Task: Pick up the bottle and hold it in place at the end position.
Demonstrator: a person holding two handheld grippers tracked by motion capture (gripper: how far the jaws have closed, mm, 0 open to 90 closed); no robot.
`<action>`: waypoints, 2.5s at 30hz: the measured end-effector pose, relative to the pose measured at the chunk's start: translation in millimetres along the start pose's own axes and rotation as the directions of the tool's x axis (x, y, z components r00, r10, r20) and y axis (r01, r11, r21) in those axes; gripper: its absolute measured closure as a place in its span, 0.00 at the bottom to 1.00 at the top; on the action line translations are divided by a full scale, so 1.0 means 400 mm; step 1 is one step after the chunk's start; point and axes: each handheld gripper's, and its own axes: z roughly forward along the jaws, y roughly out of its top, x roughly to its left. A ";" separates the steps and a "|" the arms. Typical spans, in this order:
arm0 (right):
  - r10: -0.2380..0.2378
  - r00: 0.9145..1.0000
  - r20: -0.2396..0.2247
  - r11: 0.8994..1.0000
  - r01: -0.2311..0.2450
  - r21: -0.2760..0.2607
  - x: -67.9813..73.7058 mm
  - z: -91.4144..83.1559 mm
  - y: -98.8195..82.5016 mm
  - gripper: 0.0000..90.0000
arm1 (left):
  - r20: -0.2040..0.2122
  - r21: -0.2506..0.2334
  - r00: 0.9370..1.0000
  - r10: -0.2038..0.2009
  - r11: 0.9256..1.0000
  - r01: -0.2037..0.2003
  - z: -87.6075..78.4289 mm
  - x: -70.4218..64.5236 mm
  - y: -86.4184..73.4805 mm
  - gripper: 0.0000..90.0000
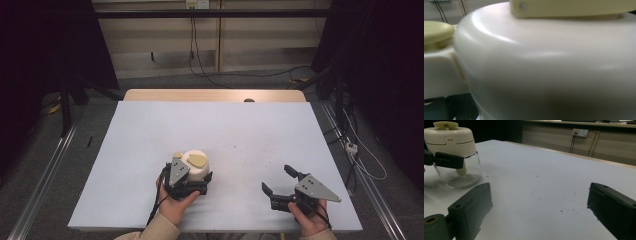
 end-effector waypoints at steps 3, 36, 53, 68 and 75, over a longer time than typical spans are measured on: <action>0.001 1.000 -0.001 1.000 -0.001 0.003 0.000 0.001 -0.001 0.06 | -0.002 -0.003 1.000 -0.001 1.000 0.001 0.001 -0.003 0.000 0.05; 0.001 1.000 -0.002 1.000 -0.001 -0.008 -0.002 -0.001 0.002 0.06 | 0.080 -0.034 0.997 -0.013 0.999 0.016 0.026 0.040 0.059 0.06; 0.000 1.000 -0.001 1.000 0.000 -0.008 -0.003 -0.001 0.002 0.06 | 0.113 -0.029 0.993 -0.022 0.999 0.026 0.052 0.056 0.095 0.06; 0.004 1.000 -0.001 1.000 -0.004 -0.009 -0.003 -0.002 0.002 0.06 | 0.131 -0.011 0.991 -0.023 1.000 0.025 0.092 0.056 0.116 0.06; 0.004 1.000 -0.004 1.000 -0.004 -0.010 -0.003 -0.002 0.002 0.06 | 0.140 -0.009 0.990 -0.021 1.000 0.023 0.101 0.058 0.123 0.06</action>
